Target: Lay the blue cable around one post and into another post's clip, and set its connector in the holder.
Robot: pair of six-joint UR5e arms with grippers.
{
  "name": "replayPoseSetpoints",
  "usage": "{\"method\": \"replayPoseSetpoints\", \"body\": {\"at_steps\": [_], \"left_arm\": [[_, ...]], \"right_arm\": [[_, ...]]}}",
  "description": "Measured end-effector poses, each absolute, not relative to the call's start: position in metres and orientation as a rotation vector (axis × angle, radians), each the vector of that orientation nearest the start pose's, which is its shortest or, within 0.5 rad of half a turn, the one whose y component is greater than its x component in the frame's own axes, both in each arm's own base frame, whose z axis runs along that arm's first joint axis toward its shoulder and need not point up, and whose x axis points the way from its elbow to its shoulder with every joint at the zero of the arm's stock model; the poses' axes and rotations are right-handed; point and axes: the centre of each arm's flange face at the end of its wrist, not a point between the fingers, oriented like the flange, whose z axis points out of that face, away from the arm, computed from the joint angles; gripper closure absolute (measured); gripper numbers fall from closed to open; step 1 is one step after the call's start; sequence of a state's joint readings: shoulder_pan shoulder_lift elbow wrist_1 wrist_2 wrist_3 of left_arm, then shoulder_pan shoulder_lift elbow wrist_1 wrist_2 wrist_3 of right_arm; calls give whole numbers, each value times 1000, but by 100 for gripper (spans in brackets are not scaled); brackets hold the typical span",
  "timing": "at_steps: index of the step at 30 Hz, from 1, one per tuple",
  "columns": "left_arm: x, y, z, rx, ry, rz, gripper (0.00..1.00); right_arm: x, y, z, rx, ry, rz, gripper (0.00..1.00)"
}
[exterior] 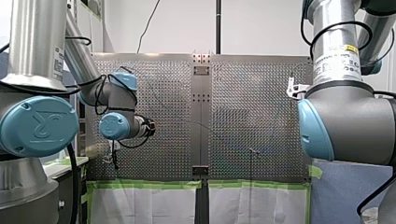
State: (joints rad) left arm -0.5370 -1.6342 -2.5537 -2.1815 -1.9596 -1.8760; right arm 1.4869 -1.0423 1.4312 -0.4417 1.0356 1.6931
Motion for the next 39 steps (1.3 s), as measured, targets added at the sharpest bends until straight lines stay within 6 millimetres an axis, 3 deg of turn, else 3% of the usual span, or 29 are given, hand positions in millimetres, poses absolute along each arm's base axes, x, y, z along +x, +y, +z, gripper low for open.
{"method": "replayPoseSetpoints", "body": {"at_steps": [5,6,7,9,10,11,12,13,15,17,18,29,39], "left_arm": [[214,-239,140,-104,1658,-319,2],[214,-239,140,-104,1658,-319,2],[214,-239,140,-104,1658,-319,2],[214,-239,140,-104,1658,-319,2],[214,-239,140,-104,1658,-319,2],[214,-239,140,-104,1658,-319,2],[214,-239,140,-104,1658,-319,2],[214,-239,140,-104,1658,-319,2],[214,-239,140,-104,1658,-319,2],[214,-239,140,-104,1658,-319,2],[214,-239,140,-104,1658,-319,2],[214,-239,139,-103,1661,-318,2],[213,-238,139,-103,1663,-316,2]], "right_arm": [[127,-681,286,1467,-1020,1630,98],[127,-681,285,1466,-1020,1629,87],[127,-681,285,1466,-1020,1629,87],[127,-681,285,1466,-1019,1627,60],[127,-681,285,1466,-1020,1626,60],[127,-681,285,1466,-1020,1626,50],[126,-682,285,1466,-1020,1625,33],[126,-682,285,1465,-1021,1623,33],[126,-682,285,1462,-1024,1620,23],[126,-682,285,1461,-1024,1618,23],[126,-682,285,1461,-1025,1618,18],[127,-681,285,1462,-1023,1618,18],[128,-681,284,1463,-1024,1617,3]]}}
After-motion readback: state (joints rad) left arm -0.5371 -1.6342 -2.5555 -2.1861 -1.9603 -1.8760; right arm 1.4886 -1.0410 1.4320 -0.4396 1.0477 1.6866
